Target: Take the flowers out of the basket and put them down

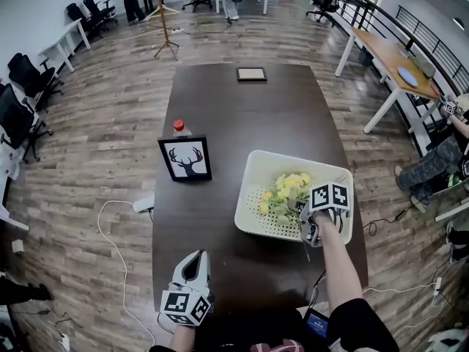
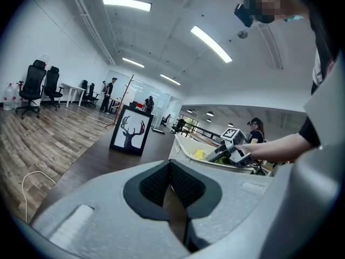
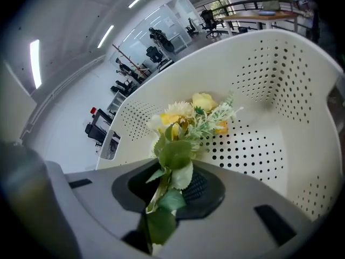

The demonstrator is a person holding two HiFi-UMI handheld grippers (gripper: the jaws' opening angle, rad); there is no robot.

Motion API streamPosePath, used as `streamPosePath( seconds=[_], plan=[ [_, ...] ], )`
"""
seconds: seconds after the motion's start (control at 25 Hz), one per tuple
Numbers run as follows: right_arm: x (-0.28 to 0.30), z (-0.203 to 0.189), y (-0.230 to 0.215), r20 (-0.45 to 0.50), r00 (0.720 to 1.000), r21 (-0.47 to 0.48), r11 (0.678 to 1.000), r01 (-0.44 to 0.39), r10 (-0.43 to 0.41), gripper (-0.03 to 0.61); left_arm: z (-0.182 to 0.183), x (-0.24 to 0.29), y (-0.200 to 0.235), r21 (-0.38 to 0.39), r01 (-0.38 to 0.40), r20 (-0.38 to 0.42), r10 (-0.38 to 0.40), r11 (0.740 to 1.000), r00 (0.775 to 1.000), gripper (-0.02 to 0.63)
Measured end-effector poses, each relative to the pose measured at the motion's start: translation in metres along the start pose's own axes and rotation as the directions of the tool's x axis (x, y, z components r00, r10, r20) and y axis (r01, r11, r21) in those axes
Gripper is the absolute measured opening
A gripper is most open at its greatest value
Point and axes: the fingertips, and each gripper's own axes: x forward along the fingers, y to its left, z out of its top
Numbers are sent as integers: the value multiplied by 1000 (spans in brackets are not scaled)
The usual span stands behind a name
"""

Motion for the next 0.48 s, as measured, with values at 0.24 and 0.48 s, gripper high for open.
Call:
streamPosePath(
  seconds=[0.24, 0.48],
  plan=[
    [-17, 6, 13, 68, 998, -60, 998, -13, 17, 80, -2, -9, -1, 5, -3, 5, 3, 1000, 1000, 8],
    [-32, 8, 18, 126, 992, -99, 995, -17, 30, 77, -1, -14, -5, 14, -2, 20, 1, 1000, 1000, 8]
  ],
)
